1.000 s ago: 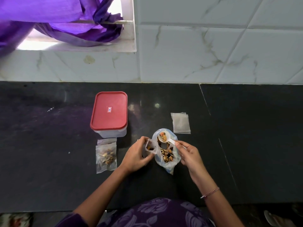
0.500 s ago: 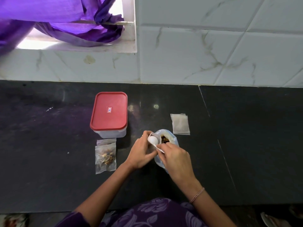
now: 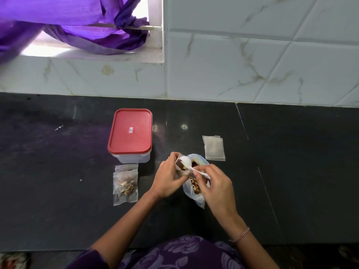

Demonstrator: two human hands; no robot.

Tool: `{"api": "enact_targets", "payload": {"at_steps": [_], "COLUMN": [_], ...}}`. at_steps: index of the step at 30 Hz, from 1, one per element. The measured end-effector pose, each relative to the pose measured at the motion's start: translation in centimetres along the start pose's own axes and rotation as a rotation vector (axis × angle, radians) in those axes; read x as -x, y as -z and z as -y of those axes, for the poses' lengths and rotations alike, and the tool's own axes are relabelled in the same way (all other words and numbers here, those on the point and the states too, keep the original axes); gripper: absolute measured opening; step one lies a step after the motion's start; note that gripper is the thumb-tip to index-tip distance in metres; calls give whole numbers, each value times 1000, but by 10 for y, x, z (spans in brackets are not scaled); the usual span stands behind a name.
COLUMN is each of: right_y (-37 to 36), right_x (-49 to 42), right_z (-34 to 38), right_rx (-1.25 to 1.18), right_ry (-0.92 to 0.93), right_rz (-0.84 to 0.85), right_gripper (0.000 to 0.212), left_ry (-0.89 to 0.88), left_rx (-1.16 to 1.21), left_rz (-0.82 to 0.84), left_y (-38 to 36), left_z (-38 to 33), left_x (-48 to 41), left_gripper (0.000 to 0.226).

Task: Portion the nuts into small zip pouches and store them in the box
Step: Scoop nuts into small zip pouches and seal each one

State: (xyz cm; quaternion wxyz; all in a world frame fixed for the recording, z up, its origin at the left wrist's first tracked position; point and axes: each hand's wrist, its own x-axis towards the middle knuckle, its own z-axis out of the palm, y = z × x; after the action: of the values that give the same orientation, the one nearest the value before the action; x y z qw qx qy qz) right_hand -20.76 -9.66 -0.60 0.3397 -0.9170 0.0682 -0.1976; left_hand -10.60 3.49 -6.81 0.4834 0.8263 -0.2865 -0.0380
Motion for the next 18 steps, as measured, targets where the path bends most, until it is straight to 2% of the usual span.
{"api": "enact_targets", "payload": {"at_steps": [2, 6, 9, 14, 16, 18], "right_y": [0, 6, 6, 14, 15, 16], "right_x": [1, 1, 0, -3, -3, -5], "right_z": [-2, 0, -2, -4, -4, -5], "right_rx": [199, 296, 423, 420, 511, 474], "right_ry": [132, 229, 290, 384, 430, 344], "right_rz": [27, -71, 37, 1, 86, 131], "right_gripper": [16, 25, 24, 25, 25, 21], "left_ry": [-20, -45, -60, -53, -58, -68], "left_rx": [-24, -87, -103, -125, -122, -146], "left_rz": [1, 1, 14, 27, 37, 66], "left_y": [0, 1, 3, 2, 3, 3], "left_z": [1, 6, 7, 6, 7, 7], "left_x": [0, 1, 2, 3, 2, 2], "left_gripper": [40, 41, 40, 44, 40, 38]}}
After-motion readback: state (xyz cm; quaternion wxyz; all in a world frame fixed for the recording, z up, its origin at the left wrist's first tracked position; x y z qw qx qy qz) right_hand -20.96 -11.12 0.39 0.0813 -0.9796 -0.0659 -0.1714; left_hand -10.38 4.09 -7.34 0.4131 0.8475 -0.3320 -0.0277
